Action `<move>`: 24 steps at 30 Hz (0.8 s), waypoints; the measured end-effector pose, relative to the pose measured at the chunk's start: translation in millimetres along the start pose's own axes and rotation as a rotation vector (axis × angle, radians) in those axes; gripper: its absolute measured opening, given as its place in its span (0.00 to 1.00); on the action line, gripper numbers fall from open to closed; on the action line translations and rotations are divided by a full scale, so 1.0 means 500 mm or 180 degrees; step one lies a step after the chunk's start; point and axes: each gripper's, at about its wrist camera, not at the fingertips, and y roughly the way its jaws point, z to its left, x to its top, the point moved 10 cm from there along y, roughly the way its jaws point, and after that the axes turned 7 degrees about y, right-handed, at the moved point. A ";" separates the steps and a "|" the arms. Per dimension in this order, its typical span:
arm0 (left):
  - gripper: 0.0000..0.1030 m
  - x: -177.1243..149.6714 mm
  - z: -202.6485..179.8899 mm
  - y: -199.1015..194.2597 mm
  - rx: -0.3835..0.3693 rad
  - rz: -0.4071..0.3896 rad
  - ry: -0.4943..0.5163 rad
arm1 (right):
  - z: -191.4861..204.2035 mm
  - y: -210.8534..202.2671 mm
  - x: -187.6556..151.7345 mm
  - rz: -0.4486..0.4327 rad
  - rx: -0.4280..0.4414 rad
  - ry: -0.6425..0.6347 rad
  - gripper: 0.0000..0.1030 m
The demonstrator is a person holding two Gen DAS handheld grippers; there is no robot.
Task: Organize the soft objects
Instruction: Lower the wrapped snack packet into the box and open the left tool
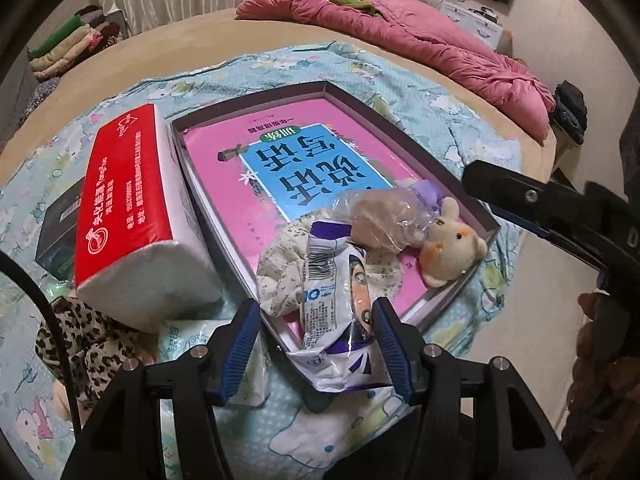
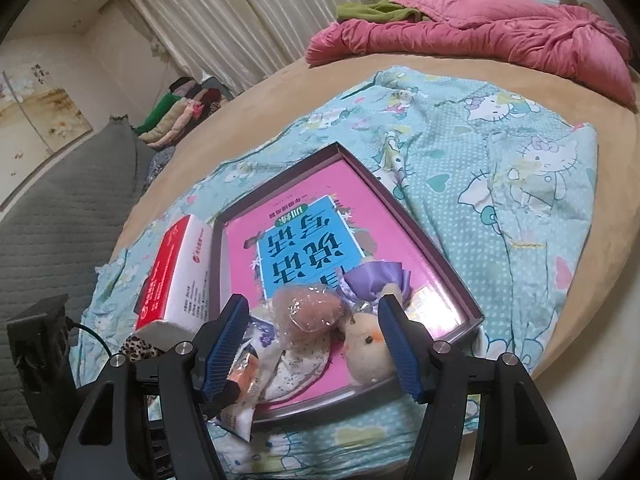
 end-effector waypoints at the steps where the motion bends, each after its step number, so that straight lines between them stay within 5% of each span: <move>1: 0.58 0.002 0.003 0.005 0.0006 -0.0007 -0.0010 | 0.000 0.000 0.001 -0.0003 0.0000 -0.0002 0.67; 6: 0.62 0.016 0.014 0.024 -0.0041 -0.0097 -0.0078 | -0.005 0.000 0.004 -0.0009 0.0003 0.0037 0.67; 14: 0.62 0.044 0.021 0.048 0.0266 -0.0101 0.0102 | -0.011 0.000 0.007 -0.0009 0.0023 0.0067 0.67; 17: 0.61 0.051 0.015 0.045 0.0079 -0.0136 -0.0025 | -0.010 -0.002 0.009 -0.0016 0.0036 0.0056 0.67; 24: 0.61 0.050 0.019 0.023 0.0134 -0.0167 -0.0044 | -0.005 -0.014 0.016 -0.0076 0.0023 0.0029 0.71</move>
